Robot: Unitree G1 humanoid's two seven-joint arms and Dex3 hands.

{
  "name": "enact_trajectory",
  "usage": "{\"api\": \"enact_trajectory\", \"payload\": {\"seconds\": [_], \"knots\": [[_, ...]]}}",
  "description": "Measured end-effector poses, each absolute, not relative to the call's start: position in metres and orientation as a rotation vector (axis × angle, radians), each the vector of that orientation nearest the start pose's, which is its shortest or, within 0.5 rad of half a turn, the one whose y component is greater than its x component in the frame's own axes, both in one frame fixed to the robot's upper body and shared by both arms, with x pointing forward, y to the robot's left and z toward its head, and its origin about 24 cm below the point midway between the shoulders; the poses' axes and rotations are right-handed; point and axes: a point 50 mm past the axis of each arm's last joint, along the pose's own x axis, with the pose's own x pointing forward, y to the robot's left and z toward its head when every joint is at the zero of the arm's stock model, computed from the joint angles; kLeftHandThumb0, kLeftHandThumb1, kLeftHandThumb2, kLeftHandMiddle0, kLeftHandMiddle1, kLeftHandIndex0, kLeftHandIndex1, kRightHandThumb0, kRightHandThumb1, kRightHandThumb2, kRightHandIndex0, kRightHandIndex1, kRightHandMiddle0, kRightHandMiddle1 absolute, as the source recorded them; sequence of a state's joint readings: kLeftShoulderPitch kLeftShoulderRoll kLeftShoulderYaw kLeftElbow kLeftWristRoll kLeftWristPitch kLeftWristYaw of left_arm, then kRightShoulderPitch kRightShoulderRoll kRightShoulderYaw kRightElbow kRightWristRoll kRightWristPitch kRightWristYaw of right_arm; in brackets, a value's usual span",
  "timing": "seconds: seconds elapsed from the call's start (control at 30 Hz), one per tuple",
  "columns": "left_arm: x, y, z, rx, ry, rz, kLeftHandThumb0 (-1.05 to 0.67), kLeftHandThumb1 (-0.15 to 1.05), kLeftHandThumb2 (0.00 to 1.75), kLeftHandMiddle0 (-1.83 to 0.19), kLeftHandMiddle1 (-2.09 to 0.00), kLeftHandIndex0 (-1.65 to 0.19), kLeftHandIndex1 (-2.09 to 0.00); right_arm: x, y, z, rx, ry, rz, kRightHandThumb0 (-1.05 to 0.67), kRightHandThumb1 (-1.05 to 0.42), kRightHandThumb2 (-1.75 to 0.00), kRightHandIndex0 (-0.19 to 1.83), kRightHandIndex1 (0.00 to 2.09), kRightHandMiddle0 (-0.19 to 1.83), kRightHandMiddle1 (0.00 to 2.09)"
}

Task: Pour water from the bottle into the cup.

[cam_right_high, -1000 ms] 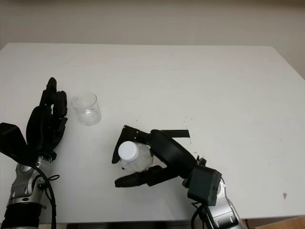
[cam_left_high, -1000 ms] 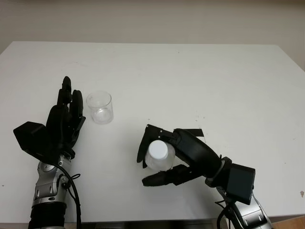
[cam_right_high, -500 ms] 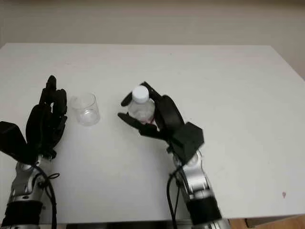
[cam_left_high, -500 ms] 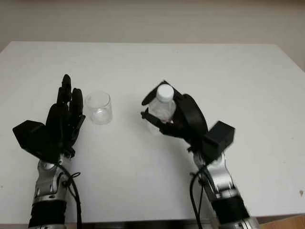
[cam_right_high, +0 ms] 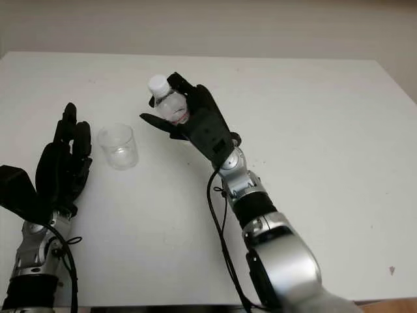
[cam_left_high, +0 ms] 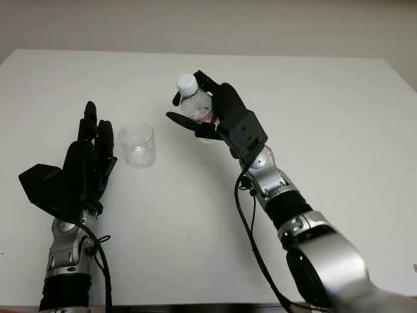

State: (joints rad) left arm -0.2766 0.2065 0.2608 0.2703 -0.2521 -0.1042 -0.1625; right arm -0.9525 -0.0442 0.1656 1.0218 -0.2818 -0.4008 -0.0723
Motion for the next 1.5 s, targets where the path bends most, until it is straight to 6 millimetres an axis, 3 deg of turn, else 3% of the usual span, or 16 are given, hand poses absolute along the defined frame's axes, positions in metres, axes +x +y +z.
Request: {"api": "enact_trajectory", "payload": {"seconds": [0.27, 0.77, 1.23, 1.5], "knots": [[0.300, 0.231, 0.078, -0.095, -0.165, 0.070, -0.68, 1.05, 0.51, 0.13, -0.06, 0.11, -0.06, 0.400, -0.052, 0.152, -0.757, -0.381, 0.262, -0.40, -1.05, -0.30, 1.43, 2.09, 1.14, 2.09], [0.300, 0.229, 0.076, -0.098, -0.164, 0.069, -0.66, 1.05, 0.52, 0.12, -0.05, 0.12, -0.05, 0.413, -0.051, 0.191, -0.982, -0.455, 0.180, -0.44, -1.05, -0.28, 1.23, 2.09, 0.90, 2.09], [0.300, 0.228, 0.074, -0.092, -0.175, 0.076, -0.66, 1.05, 0.53, 0.12, -0.05, 0.12, -0.05, 0.411, -0.037, 0.193, -1.168, -0.505, 0.186, -0.46, -1.05, -0.22, 1.00, 2.09, 0.77, 2.09], [0.298, 0.228, 0.071, -0.089, -0.171, 0.079, -0.67, 1.05, 0.53, 0.13, -0.05, 0.13, -0.05, 0.404, -0.018, 0.187, -1.264, -0.579, 0.207, -0.46, -1.05, -0.22, 1.09, 2.09, 0.78, 2.09]]}}
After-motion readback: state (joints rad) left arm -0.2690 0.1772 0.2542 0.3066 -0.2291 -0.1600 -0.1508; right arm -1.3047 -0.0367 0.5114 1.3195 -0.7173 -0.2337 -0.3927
